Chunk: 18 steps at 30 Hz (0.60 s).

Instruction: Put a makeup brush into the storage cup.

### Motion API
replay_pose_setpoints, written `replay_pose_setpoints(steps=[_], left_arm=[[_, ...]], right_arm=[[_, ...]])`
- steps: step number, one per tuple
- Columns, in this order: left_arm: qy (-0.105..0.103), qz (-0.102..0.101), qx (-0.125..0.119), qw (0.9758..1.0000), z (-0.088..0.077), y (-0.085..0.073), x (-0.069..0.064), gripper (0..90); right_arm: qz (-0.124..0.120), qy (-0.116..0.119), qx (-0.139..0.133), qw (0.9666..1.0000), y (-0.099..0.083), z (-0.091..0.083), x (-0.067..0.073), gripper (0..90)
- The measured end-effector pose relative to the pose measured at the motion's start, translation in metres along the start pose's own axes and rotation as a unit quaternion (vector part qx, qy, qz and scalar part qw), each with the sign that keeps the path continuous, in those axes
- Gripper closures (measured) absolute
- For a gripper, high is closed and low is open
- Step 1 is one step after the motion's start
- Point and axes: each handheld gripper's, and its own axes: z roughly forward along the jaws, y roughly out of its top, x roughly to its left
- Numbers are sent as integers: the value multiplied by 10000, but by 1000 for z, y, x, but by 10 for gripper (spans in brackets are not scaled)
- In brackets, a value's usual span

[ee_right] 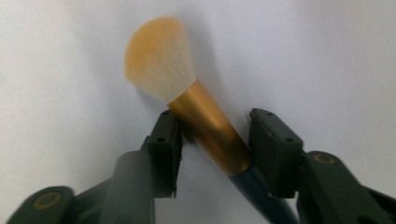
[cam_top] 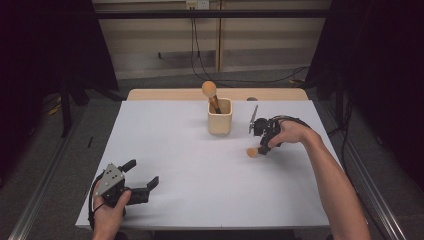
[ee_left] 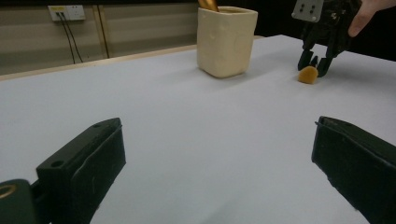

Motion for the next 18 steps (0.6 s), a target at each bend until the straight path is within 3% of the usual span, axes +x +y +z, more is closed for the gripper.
replay_pose_setpoints(steps=[14,18], left_arm=[[-19,11,-6,10000,0,0,-1,27],[17,2,3,10000,0,0,0,27]], right_arm=[[148,-3,15,9999,2,-1,0,732],[196,31,-58,9998,1,-1,-3,738]])
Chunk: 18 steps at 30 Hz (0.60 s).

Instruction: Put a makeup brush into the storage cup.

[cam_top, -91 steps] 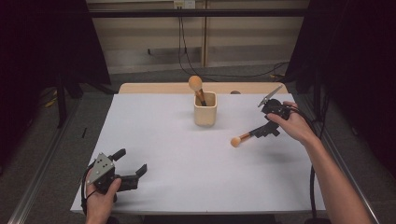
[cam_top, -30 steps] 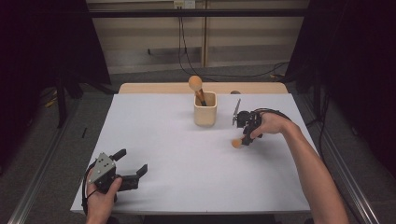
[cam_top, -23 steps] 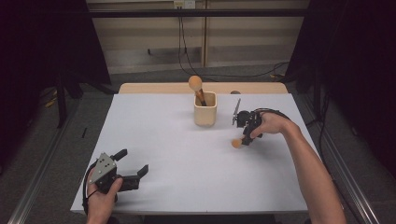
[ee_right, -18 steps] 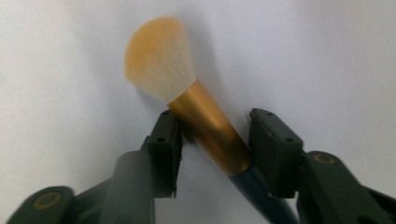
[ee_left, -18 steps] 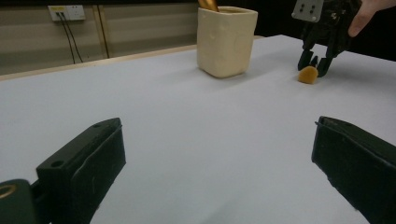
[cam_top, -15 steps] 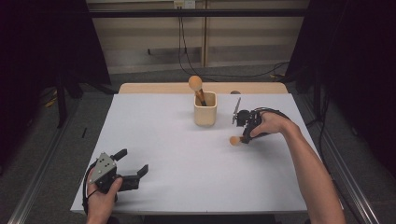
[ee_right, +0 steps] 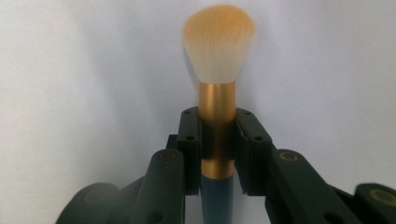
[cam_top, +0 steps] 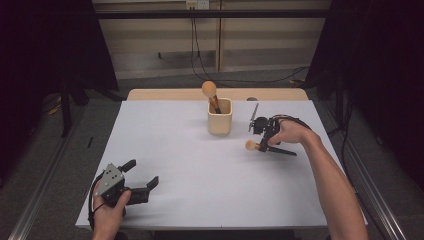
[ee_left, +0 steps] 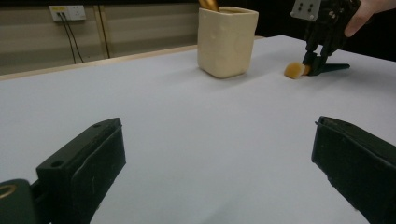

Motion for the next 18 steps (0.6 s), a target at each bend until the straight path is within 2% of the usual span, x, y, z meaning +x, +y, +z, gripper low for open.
replay_pose_setpoints(steps=[5,7,11,18], left_arm=[[-42,-38,0,10000,-1,0,-1,27],[-64,16,10,10000,0,1,-2,27],[-64,-3,-3,10000,-1,1,-2,27],[-3,-26,2,10000,-1,0,0,26]], right_arm=[[55,-23,31,10000,1,0,1,739],[38,-165,39,9998,1,-1,1,739],[127,-214,38,9997,-2,-4,-1,739],[361,-483,-458,9971,-7,-24,0,739]])
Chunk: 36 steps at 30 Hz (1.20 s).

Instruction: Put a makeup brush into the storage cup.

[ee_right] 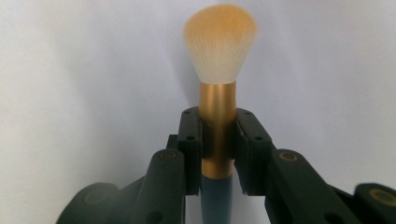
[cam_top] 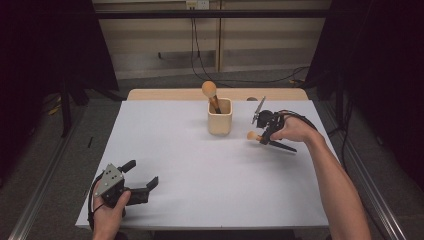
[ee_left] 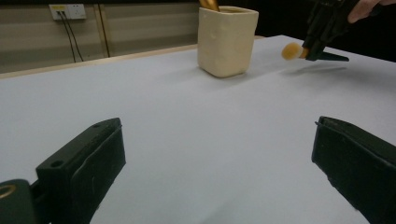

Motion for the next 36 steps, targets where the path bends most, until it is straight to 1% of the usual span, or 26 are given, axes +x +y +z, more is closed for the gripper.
replay_pose_setpoints(steps=[4,6,7,10,11,13,15,16,17,18,19,20,21,22,23,24,25,26,27,28,29,30,31,33,34,36], left_arm=[[32,7,-7,10000,-1,0,0,26],[24,8,-5,10000,-1,0,1,27],[34,9,2,10000,-1,0,1,26],[31,4,-5,10000,-1,0,1,26],[19,16,10,10000,-1,0,1,26],[35,-1,-7,10000,-2,0,2,26],[57,18,-12,10000,-2,0,3,26],[67,4,-13,10000,-2,0,3,27],[77,-18,-25,10000,-2,0,3,26],[77,-12,-21,10000,-2,0,3,26],[71,10,-21,10000,-2,0,3,27],[64,27,-17,10000,-2,0,3,26],[67,22,-13,10000,-2,0,3,26],[58,17,-6,10000,-2,0,3,26],[56,11,-12,10000,-2,0,3,26],[54,10,-17,10000,-2,0,3,26],[52,10,-19,10000,-2,0,3,26],[59,15,-17,10000,-3,0,3,27],[71,14,-22,10000,-2,0,3,26],[79,3,-22,10000,-3,0,3,27],[85,6,-16,10000,-2,0,3,27],[86,3,-16,10000,-2,0,3,27],[75,-4,-19,10000,-2,0,3,27],[85,-2,-20,10000,-3,0,3,26],[83,14,-22,10000,-3,0,3,26],[84,11,-18,10000,-3,0,3,26]], right_arm=[[203,-112,-261,9994,0,-9,0,739],[270,-225,-445,9984,0,-13,-1,739],[324,-315,-537,9975,0,-15,-1,739],[492,-435,-841,9943,-2,-22,-2,739],[563,-431,-884,9936,-2,-22,-2,739],[685,-536,-992,9913,-5,-24,-4,739],[860,-531,-1202,9876,-8,-27,-4,739],[943,-541,-1348,9849,-9,-28,-5,739],[1019,-459,-1488,9825,-11,-29,-4,739],[1104,-479,-1622,9794,-13,-30,-3,739],[1127,-530,-1717,9772,-14,-30,-3,739],[1185,-519,-1796,9752,-15,-31,-2,739],[1312,-653,-1849,9718,-15,-32,-2,740],[1435,-758,-1953,9672,-17,-32,-2,740],[1557,-739,-2084,9627,-19,-32,-3,739],[1681,-742,-2237,9572,-22,-33,-3,739],[1737,-765,-2311,9542,-23,-34,-3,739],[1793,-799,-2408,9505,-25,-34,-3,739],[1865,-812,-2531,9458,-26,-34,-2,740],[1945,-797,-2690,9399,-28,-34,-1,740],[2002,-806,-2752,9368,-29,-34,-1,739],[2086,-836,-2820,9327,-30,-33,0,739],[2127,-822,-2845,9311,-30,-32,1,739],[2235,-858,-2972,9243,-32,-31,2,739],[2328,-829,-3060,9194,-33,-30,3,739],[2405,-824,-3188,9131,-35,-28,3,739]])
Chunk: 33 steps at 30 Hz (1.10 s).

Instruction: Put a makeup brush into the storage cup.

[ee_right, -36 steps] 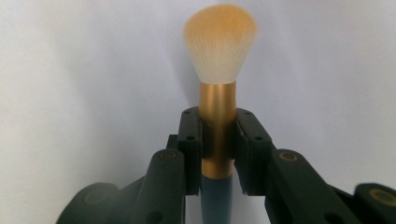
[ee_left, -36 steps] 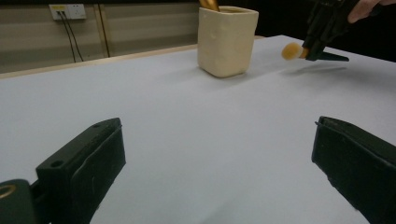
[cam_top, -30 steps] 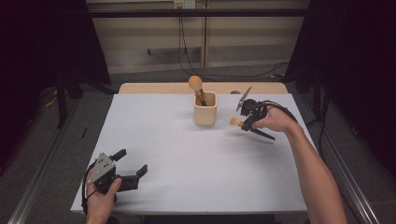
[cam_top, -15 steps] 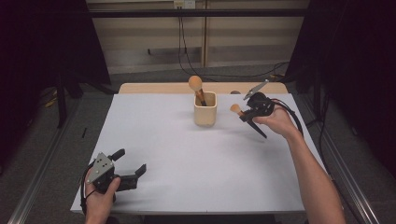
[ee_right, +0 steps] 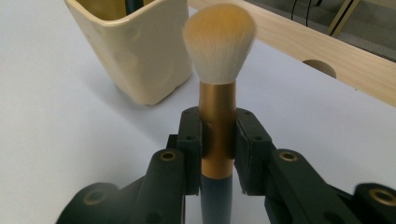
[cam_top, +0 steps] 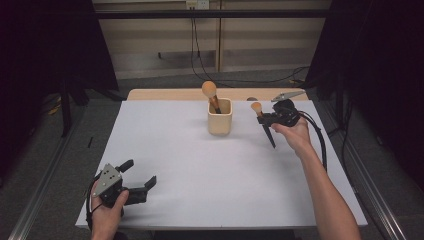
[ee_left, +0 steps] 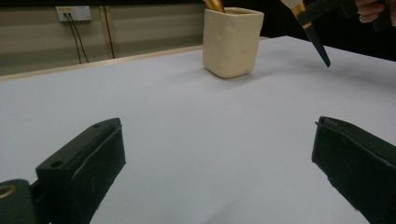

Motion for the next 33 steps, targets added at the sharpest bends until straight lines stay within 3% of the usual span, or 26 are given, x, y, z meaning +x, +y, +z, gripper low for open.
replay_pose_setpoints(steps=[7,16,22,27,30,33], left_arm=[[6,-5,7,10000,0,0,0,26],[-29,0,-2,10000,1,0,0,26],[-33,12,-16,10000,1,0,-1,26],[-33,12,-16,10000,1,0,0,26],[-30,19,18,10000,1,0,0,27],[-36,15,7,10000,1,0,-1,26]], right_arm=[[78,90,-517,9986,-7,-4,-1,739],[14,183,-1209,9925,-10,-8,2,739],[55,285,-1675,9854,-7,-11,6,739],[80,293,-2080,9777,-4,-15,9,739],[73,302,-2224,9745,0,-17,11,739],[50,386,-2234,9739,3,-19,11,738]])
